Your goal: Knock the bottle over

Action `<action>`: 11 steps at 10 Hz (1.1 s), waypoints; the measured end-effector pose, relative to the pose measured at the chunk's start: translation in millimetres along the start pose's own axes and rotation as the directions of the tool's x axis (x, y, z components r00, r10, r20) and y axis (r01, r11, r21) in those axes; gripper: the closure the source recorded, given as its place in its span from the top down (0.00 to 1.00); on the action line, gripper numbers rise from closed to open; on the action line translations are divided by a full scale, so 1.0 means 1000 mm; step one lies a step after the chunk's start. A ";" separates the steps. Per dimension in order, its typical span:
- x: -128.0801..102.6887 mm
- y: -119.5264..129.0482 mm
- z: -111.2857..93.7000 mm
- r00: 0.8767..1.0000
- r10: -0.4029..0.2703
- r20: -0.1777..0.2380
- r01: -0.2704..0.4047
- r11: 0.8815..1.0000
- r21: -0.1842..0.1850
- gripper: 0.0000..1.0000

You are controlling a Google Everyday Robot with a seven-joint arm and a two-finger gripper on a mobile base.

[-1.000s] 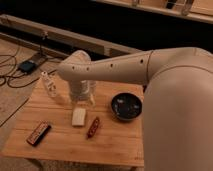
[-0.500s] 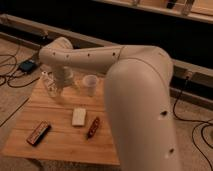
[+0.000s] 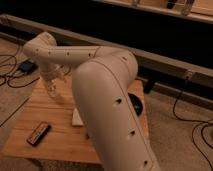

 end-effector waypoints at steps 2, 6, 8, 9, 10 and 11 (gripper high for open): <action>-0.027 0.015 0.005 0.998 -0.044 0.039 0.044 0.999 -0.001 0.65; -0.062 0.040 0.015 0.992 -0.086 0.093 0.088 0.996 -0.017 0.65; -0.079 0.046 0.019 0.988 -0.100 0.117 0.102 0.995 -0.010 0.65; -0.084 0.047 0.018 0.986 -0.106 0.126 0.107 0.994 -0.005 0.65; -0.094 0.049 0.017 0.983 -0.118 0.141 0.118 0.993 0.008 0.65; -0.100 0.050 0.016 0.981 -0.127 0.148 0.126 0.992 0.017 0.65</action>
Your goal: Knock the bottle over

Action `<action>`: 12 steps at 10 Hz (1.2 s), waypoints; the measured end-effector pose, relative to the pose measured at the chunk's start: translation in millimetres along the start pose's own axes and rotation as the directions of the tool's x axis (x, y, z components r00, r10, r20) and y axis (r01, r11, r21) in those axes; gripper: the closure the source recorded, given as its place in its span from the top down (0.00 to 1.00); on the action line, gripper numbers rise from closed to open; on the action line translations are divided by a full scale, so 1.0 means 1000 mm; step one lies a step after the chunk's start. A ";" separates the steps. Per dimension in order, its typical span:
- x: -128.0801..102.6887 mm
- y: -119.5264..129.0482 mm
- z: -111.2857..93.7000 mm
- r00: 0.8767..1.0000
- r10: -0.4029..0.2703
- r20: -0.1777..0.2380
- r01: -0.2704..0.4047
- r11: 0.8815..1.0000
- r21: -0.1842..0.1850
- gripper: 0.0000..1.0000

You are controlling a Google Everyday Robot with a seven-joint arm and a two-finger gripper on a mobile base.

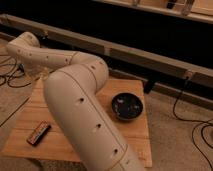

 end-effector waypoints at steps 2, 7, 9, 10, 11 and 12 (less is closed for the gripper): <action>-0.006 0.006 0.004 1.000 -0.018 -0.004 0.018 1.000 0.002 0.65; 0.017 0.050 0.010 0.994 -0.058 -0.088 0.045 0.989 -0.142 0.65; 0.021 0.071 0.012 0.991 -0.071 -0.112 0.046 0.976 -0.212 0.65; 0.021 0.076 0.014 0.991 -0.077 -0.111 0.049 0.972 -0.230 0.65; 0.018 0.077 0.016 0.992 -0.081 -0.101 0.056 0.971 -0.233 0.65; 0.013 0.074 0.020 0.992 -0.089 -0.087 0.069 0.974 -0.214 0.65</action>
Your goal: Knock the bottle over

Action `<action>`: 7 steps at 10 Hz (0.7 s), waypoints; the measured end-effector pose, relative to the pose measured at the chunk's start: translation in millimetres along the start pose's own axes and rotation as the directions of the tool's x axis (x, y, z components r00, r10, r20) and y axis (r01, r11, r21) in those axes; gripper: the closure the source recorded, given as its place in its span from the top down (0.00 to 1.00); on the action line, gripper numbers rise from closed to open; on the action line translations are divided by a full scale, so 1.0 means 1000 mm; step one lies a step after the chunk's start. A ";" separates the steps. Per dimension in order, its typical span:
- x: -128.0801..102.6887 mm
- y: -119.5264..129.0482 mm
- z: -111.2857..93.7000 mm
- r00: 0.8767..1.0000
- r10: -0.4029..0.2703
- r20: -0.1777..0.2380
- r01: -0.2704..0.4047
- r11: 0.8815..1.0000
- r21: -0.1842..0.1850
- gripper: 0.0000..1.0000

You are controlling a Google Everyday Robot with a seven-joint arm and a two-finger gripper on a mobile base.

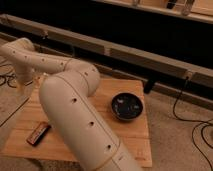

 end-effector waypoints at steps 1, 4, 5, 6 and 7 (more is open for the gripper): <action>-0.006 -0.007 0.003 1.000 -0.009 0.011 0.009 0.999 0.032 0.65; -0.025 -0.034 0.001 0.999 -0.015 0.053 0.008 0.991 0.131 0.65; -0.034 -0.040 0.001 0.997 -0.014 0.077 0.001 0.987 0.159 0.65; -0.041 -0.044 0.000 0.995 -0.011 0.095 -0.006 0.984 0.177 0.65; -0.050 -0.054 0.000 0.993 -0.005 0.121 -0.020 0.978 0.207 0.65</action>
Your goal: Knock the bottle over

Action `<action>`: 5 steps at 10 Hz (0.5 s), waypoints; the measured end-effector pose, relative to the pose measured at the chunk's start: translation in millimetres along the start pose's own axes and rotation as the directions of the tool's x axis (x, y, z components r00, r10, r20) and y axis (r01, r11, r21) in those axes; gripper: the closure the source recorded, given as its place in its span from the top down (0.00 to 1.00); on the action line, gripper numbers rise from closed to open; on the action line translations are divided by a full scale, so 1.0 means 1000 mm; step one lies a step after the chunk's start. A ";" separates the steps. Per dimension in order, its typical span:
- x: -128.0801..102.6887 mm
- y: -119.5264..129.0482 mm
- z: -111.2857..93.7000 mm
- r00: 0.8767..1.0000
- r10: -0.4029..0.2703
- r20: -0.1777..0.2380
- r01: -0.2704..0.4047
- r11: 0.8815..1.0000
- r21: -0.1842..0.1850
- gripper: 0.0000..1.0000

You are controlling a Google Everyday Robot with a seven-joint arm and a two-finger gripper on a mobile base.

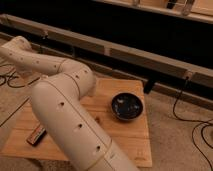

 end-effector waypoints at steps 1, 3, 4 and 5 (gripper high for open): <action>-0.005 -0.007 0.002 1.000 0.009 0.013 -0.009 1.000 0.020 0.65; -0.013 -0.019 0.006 0.999 0.026 0.033 -0.028 0.998 0.056 0.65; -0.015 -0.023 0.008 0.999 0.032 0.039 -0.034 0.997 0.070 0.65; -0.016 -0.026 0.008 0.998 0.037 0.043 -0.040 0.996 0.080 0.65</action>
